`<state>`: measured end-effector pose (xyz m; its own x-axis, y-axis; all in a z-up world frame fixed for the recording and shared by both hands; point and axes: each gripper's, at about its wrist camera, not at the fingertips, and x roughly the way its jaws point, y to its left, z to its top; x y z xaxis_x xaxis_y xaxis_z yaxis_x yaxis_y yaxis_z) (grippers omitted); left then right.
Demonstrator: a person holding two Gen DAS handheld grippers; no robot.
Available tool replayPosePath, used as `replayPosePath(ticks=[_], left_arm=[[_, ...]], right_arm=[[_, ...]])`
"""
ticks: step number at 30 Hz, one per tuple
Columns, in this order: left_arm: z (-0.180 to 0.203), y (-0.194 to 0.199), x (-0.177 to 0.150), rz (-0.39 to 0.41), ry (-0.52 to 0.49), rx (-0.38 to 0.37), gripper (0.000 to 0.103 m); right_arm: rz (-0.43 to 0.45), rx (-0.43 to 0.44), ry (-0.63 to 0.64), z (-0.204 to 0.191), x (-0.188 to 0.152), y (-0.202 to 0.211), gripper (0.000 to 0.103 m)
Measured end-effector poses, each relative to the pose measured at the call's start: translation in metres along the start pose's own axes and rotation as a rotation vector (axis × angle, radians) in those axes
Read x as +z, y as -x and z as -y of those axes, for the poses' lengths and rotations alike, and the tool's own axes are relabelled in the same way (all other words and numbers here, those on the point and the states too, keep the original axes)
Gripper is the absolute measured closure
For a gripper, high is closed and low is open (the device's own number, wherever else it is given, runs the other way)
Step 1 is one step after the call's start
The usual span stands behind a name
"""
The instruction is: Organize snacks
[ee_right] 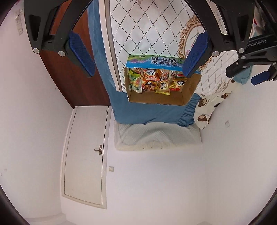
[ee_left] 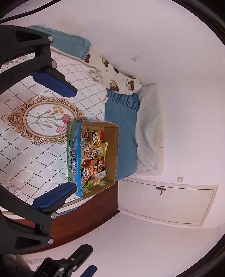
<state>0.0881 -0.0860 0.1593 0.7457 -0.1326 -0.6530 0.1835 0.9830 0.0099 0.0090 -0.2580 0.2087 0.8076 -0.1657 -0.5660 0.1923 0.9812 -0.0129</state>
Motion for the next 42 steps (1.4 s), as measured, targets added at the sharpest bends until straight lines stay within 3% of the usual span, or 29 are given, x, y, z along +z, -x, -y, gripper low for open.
replayPosePath(ticks=[10, 29, 42], left_arm=[[-0.004, 0.002, 0.002, 0.015, 0.018, 0.011, 0.002], [0.007, -0.118, 0.010, -0.095, -0.011, 0.057, 0.000], [0.013, -0.144, 0.015, -0.104, -0.024, 0.084, 0.000]], right_arm=[[0.013, -0.002, -0.009, -0.001, -0.003, 0.003, 0.000], [-0.082, -0.012, -0.035, 0.010, -0.009, -0.129, 0.000], [-0.149, -0.022, -0.046, 0.015, -0.019, -0.183, 0.000]])
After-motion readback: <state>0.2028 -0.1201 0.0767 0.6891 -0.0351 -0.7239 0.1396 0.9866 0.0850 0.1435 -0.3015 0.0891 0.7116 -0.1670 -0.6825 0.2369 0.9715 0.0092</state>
